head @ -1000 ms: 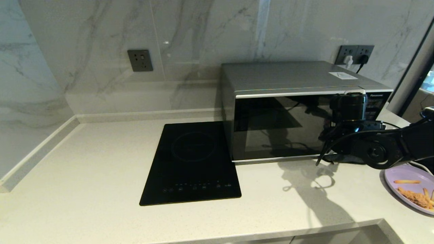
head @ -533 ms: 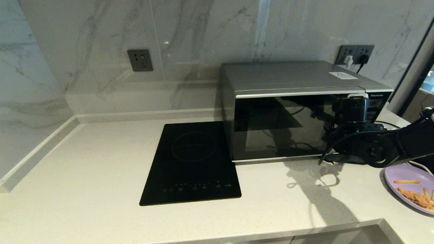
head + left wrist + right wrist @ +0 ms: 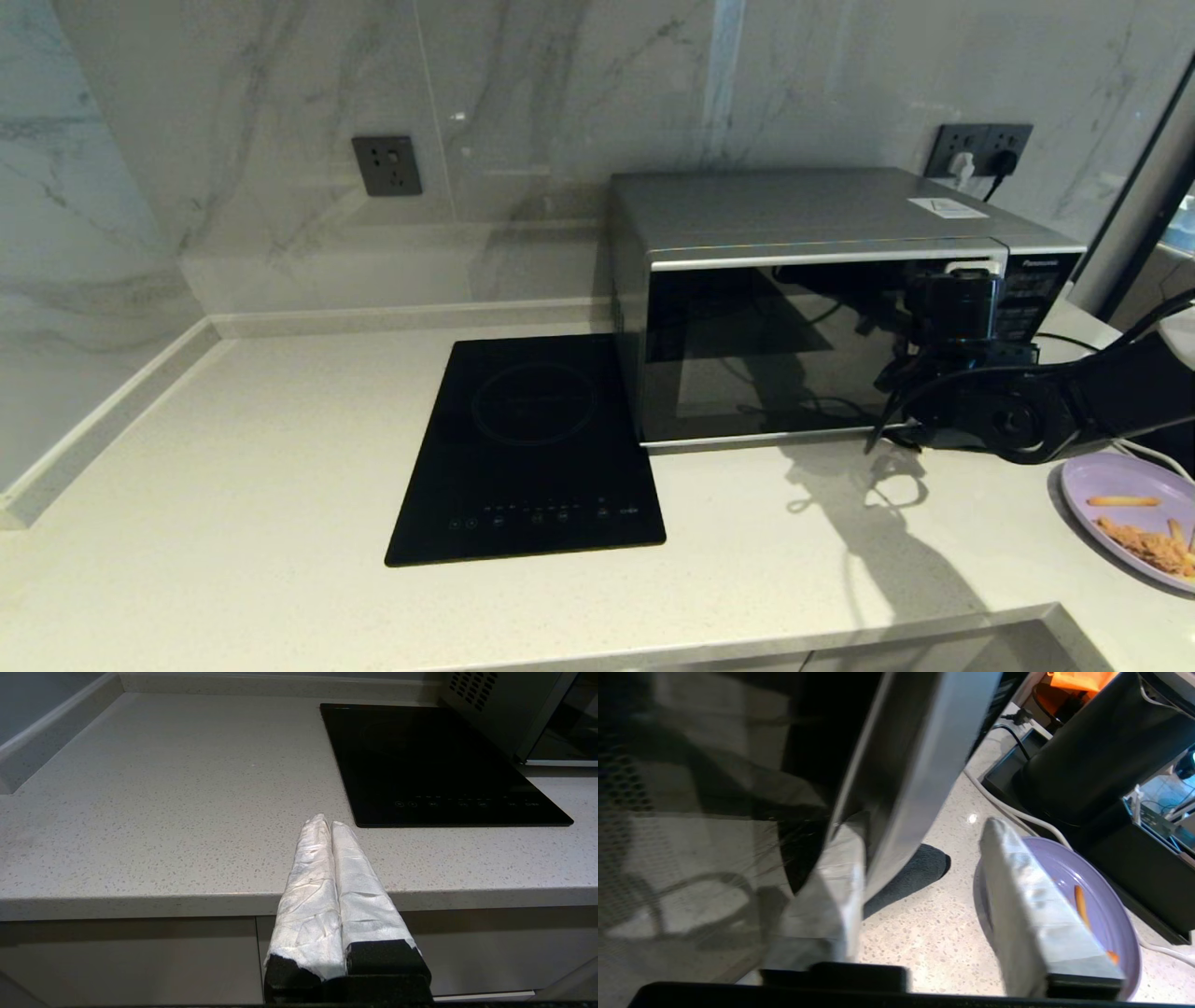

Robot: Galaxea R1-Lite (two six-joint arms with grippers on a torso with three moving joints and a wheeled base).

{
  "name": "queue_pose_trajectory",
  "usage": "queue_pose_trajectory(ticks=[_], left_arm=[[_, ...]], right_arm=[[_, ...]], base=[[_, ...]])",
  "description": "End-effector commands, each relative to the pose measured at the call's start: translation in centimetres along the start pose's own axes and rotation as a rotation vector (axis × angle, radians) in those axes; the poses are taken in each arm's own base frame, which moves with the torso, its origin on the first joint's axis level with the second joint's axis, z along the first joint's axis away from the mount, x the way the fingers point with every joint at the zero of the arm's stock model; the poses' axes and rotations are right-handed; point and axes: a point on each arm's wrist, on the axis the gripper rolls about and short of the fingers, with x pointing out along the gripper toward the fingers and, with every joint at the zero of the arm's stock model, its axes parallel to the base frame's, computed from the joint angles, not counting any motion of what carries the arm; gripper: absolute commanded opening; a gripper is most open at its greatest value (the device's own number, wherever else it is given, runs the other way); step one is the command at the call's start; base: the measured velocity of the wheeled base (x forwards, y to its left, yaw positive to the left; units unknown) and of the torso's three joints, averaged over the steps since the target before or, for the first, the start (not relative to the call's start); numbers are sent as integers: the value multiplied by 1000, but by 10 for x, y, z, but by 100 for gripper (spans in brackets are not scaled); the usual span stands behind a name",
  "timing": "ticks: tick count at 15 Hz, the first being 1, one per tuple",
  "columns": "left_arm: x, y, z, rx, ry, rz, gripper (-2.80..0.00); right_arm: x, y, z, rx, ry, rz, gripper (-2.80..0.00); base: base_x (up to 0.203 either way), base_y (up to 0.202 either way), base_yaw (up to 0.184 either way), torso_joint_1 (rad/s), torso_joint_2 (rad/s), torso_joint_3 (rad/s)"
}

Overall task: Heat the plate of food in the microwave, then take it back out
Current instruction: Open the microwave oven

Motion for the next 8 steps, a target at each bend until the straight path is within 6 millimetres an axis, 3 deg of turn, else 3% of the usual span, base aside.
queue_pose_trajectory(ticks=[1, 8], left_arm=[[0, 0, 0, -1, 1, 1, -280], [0, 0, 0, -1, 1, 1, -280]], right_arm=[[0, 0, -1, 1, 0, -11, -280], [-13, -2, -4, -15, 3, 15, -280]], base=[[0, 0, 0, 0, 0, 0], [0, 0, 0, 0, 0, 0]])
